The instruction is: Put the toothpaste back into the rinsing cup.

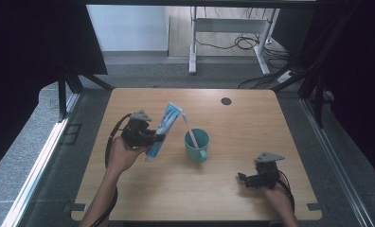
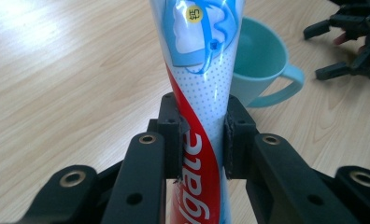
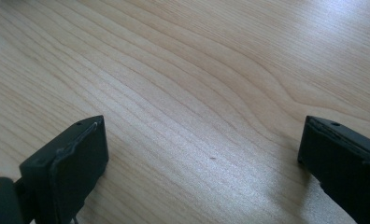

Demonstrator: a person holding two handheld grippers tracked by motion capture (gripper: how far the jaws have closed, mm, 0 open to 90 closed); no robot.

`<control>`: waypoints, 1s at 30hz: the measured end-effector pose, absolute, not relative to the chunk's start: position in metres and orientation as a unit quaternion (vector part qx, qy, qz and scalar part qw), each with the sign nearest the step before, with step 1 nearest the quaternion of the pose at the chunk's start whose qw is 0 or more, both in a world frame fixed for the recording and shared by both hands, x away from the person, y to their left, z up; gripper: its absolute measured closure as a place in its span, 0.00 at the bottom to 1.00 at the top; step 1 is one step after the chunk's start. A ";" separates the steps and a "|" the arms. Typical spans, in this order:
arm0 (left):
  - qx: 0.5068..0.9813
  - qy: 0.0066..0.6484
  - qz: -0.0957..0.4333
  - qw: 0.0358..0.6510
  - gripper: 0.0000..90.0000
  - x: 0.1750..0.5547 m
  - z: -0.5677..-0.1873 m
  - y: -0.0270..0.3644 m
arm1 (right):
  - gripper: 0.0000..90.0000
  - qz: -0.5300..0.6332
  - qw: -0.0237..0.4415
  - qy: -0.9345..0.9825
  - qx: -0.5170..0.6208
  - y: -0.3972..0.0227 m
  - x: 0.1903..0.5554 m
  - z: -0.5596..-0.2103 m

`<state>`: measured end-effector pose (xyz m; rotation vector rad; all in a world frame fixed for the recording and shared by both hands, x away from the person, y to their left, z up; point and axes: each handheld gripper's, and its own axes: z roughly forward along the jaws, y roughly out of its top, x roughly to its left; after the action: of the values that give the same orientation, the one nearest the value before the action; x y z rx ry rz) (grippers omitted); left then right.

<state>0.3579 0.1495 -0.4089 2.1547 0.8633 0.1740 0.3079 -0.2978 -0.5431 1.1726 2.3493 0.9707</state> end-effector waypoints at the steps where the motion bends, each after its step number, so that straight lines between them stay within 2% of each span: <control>1: 0.850 0.339 0.068 0.398 0.81 0.358 -0.408 0.148 | 0.01 0.342 0.170 0.827 0.413 -0.298 0.308 -0.543; 30: 0.848 0.305 0.067 0.428 0.82 0.364 -0.386 0.100 | 0.01 0.342 0.170 0.827 0.413 -0.298 0.308 -0.543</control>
<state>0.3640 0.0999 -0.3860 2.1184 0.7627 0.1667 0.3078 -0.2978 -0.5431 1.1744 2.3485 0.9708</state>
